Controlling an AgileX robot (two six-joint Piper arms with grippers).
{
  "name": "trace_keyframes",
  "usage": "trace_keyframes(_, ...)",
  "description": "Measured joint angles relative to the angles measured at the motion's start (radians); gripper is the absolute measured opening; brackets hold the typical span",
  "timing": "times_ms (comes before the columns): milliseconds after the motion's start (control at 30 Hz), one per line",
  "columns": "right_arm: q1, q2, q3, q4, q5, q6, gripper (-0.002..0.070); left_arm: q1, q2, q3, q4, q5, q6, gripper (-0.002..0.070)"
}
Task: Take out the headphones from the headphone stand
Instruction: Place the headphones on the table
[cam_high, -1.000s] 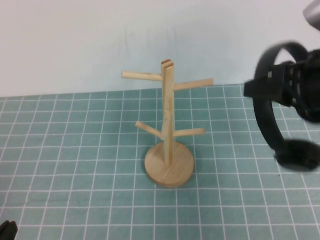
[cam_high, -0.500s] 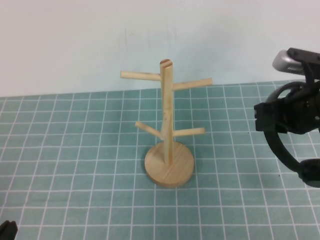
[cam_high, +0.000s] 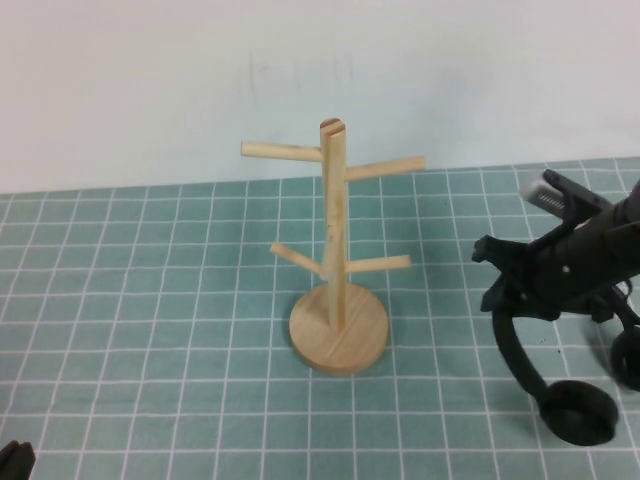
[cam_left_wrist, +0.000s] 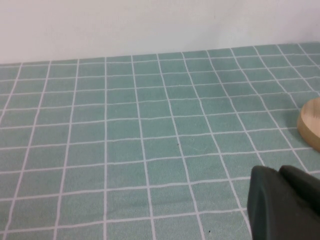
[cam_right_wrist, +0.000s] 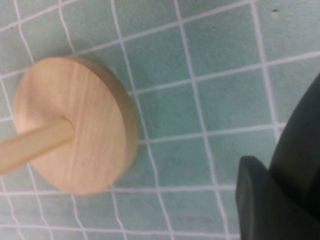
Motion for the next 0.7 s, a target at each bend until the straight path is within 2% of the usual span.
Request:
trace_keyframes(67,0.0,0.029,-0.011,0.055,-0.007,-0.036,0.0086,0.0,0.0,0.0,0.0,0.0,0.0,-0.0006)
trace_keyframes(133,0.0,0.049,-0.029,0.094,-0.01,-0.082,0.0142,0.0,0.0,0.0,0.0,0.0,0.0,-0.0006)
trace_keyframes(233,0.0,0.056,-0.05,0.096,-0.01,-0.151,0.0233,0.0,0.0,0.0,0.0,0.0,0.0,-0.0006)
trace_keyframes(300,0.0,0.056,-0.072,0.049,-0.006,-0.208,0.0262,0.0,0.0,0.0,0.0,0.0,0.0,-0.0006)
trace_keyframes(433,0.0,0.056,-0.149,-0.27,0.071,-0.255,0.0281,0.0,0.0,0.0,0.0,0.0,0.0,-0.0006)
trace_keyframes(567,0.0,0.036,-0.256,-0.599,0.247,-0.19,0.0284,0.0,0.0,0.0,0.0,0.0,0.0,-0.0006)
trace_keyframes(633,0.0,0.011,-0.323,-0.75,0.344,-0.12,0.027,0.0,0.0,0.0,0.0,0.0,0.0,-0.0006)
trace_keyframes(700,0.0,-0.026,-0.375,-0.862,0.414,-0.035,0.0223,0.0,0.0,0.0,0.0,0.0,0.0,-0.0006)
